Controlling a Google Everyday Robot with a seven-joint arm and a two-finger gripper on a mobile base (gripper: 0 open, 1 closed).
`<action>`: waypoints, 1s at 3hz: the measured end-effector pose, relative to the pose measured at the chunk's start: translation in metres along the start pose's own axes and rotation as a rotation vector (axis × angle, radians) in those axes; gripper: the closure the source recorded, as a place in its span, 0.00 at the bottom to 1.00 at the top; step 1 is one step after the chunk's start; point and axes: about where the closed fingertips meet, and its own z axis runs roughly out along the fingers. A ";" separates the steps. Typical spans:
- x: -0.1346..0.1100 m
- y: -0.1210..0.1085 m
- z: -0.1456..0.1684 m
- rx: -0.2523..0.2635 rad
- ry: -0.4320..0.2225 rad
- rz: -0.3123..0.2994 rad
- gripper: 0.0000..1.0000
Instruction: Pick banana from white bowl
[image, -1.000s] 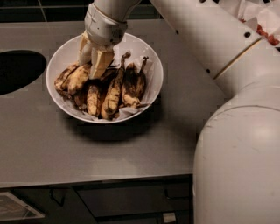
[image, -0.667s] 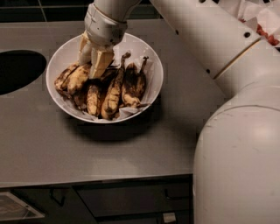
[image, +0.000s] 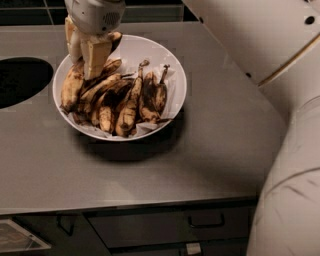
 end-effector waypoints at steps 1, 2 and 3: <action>0.000 0.000 0.000 0.000 0.000 0.000 1.00; -0.004 0.006 -0.011 0.024 0.015 0.015 1.00; -0.003 0.017 -0.017 0.059 0.013 0.036 1.00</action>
Offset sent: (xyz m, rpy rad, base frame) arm -0.0162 -0.0195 0.0171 0.0118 -0.0308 -0.0610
